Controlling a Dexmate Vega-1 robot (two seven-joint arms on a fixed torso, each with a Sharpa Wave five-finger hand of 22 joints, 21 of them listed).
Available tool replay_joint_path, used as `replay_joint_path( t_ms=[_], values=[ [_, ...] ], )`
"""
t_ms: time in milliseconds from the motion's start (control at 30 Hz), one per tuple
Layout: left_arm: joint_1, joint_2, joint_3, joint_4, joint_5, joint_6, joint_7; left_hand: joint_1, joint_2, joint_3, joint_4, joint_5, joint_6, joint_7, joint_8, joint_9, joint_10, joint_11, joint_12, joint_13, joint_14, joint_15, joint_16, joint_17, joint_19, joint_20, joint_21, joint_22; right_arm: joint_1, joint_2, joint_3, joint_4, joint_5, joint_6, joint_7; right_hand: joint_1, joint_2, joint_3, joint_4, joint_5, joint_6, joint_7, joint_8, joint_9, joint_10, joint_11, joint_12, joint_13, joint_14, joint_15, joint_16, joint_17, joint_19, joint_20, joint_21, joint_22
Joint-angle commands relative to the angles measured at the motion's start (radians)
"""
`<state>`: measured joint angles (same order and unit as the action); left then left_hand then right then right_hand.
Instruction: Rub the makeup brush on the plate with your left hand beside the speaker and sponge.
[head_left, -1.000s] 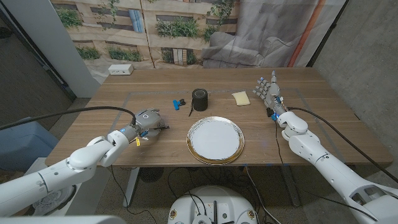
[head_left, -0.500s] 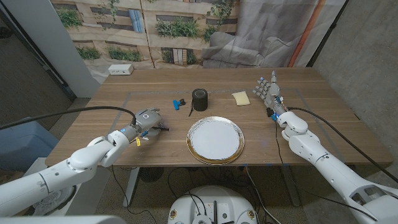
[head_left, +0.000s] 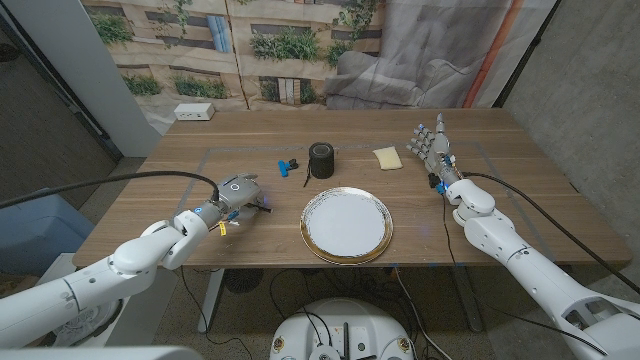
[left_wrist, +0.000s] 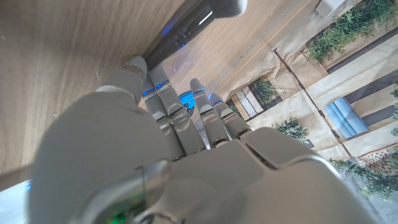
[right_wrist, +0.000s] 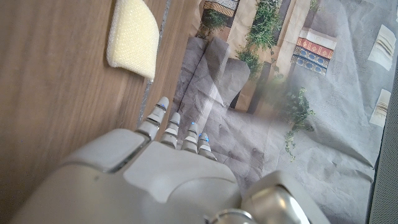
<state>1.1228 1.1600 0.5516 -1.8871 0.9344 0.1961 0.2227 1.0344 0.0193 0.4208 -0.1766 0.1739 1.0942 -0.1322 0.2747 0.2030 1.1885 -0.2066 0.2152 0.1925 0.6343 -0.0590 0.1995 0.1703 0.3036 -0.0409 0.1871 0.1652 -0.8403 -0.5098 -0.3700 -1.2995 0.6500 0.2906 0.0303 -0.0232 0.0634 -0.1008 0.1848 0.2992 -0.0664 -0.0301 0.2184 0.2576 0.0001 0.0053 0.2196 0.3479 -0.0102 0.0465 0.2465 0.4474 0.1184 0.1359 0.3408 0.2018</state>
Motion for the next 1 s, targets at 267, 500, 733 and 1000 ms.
replay_joint_path(
  t_ms=[267,500,733,1000],
  values=[
    [0.003,0.037,-0.025,0.021,-0.036,-0.085,0.093,0.035,0.003,-0.013,-0.002,-0.001,0.079,-0.034,0.007,-0.008,0.074,-0.021,0.013,0.005,0.042,-0.165,0.007,0.007,0.025,-0.033,0.006,0.003,0.000,0.000,0.000,0.000,0.000,0.001,0.000,0.001,0.101,0.000,0.005,0.006,-0.009,0.001,0.005,0.003,-0.008,0.001,0.007,0.004,-0.001,0.009,0.003,0.003,-0.001,0.008,0.004,0.006],
    [-0.006,0.051,-0.039,0.027,-0.045,-0.122,0.115,0.045,0.000,-0.018,-0.003,-0.001,0.086,-0.032,0.004,-0.012,0.090,-0.021,0.015,0.005,0.049,-0.167,0.006,0.007,0.031,-0.037,0.007,0.003,0.000,0.000,0.000,0.000,0.000,0.000,0.000,0.001,0.101,0.000,0.005,0.006,-0.008,0.002,0.005,0.003,-0.008,0.002,0.007,0.003,-0.001,0.009,0.003,0.003,-0.001,0.007,0.004,0.006],
    [0.005,0.067,-0.066,0.011,-0.058,-0.136,0.152,0.054,-0.006,-0.023,-0.003,-0.002,0.095,-0.032,0.002,-0.014,0.101,-0.021,0.015,0.004,0.050,-0.167,0.002,0.006,0.032,-0.040,0.006,0.003,0.000,0.000,0.000,0.000,0.000,0.000,0.000,0.001,0.101,0.000,0.005,0.006,-0.008,0.001,0.005,0.003,-0.007,0.002,0.007,0.003,-0.001,0.008,0.003,0.003,-0.001,0.007,0.004,0.006],
    [0.019,0.082,-0.100,-0.023,-0.076,-0.138,0.162,0.059,-0.008,-0.028,-0.001,-0.002,0.095,-0.033,-0.003,-0.016,0.106,-0.021,0.013,0.003,0.049,-0.167,0.000,0.006,0.031,-0.041,0.004,0.003,0.000,0.000,0.000,0.000,0.000,0.000,0.000,0.002,0.101,0.000,0.005,0.006,-0.008,0.001,0.005,0.003,-0.008,0.002,0.007,0.003,0.000,0.008,0.003,0.003,-0.001,0.007,0.004,0.006]
  ],
)
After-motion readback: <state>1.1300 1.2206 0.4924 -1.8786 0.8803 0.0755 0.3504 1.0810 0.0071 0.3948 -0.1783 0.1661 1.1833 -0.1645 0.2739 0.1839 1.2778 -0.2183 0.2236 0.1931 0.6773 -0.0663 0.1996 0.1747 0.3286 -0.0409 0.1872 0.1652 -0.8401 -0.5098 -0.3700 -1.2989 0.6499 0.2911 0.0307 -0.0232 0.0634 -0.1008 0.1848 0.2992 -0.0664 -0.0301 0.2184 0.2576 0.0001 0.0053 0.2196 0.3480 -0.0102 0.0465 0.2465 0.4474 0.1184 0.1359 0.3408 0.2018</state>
